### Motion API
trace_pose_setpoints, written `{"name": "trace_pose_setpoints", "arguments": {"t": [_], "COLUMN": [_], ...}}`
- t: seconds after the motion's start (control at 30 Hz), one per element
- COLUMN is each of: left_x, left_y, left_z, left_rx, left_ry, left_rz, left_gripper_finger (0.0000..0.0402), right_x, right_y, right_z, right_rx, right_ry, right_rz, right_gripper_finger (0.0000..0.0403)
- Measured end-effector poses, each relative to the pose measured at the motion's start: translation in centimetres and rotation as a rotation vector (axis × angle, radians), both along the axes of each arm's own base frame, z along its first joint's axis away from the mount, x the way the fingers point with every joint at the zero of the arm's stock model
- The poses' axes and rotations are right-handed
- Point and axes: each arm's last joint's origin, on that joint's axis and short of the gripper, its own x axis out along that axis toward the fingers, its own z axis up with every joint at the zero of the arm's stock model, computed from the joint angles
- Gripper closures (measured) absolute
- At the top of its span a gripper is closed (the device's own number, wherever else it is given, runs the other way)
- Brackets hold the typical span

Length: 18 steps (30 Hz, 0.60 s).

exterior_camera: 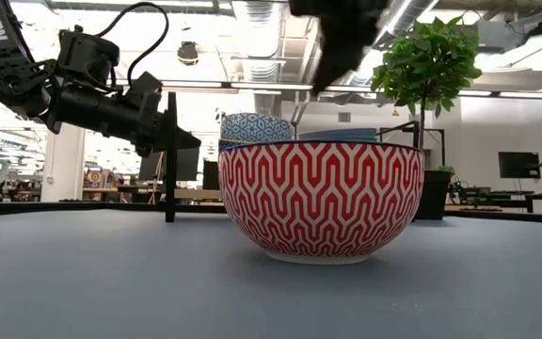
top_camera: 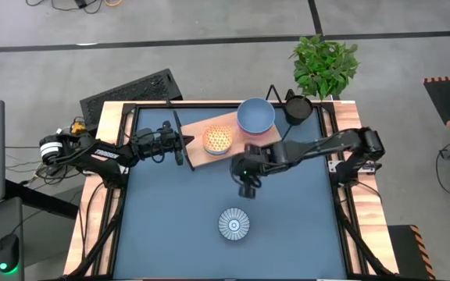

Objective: Place and stack bowls onto a shelf
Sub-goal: Stack the dark blue bowl on top of the orange bowl on the shelf

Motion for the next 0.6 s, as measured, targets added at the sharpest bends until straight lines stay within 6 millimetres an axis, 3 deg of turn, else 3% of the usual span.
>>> {"name": "trace_pose_setpoints", "arguments": {"t": [0.3,0.47,0.6], "left_x": [0.0,0.0,-0.2], "left_y": [-0.1,-0.3,-0.9], "left_z": [-0.2,-0.3,-0.7], "left_rx": [-0.066,-0.153,-0.267], "left_ry": [-0.009,-0.011,0.038], "left_rz": [-0.025,-0.081,-0.217], "left_gripper_finger": [0.0391,0.0347,0.0302], "right_x": [-0.3,-0.5,-0.7], "right_y": [1.4,1.2,1.5], "right_z": [-0.7,-3.3,-5.4], "right_rx": [0.189,0.269,0.312], "right_ry": [0.059,0.083,0.066], "right_rz": [0.084,0.052,0.05], "right_gripper_finger": [0.0239,0.0184,0.0176]}}
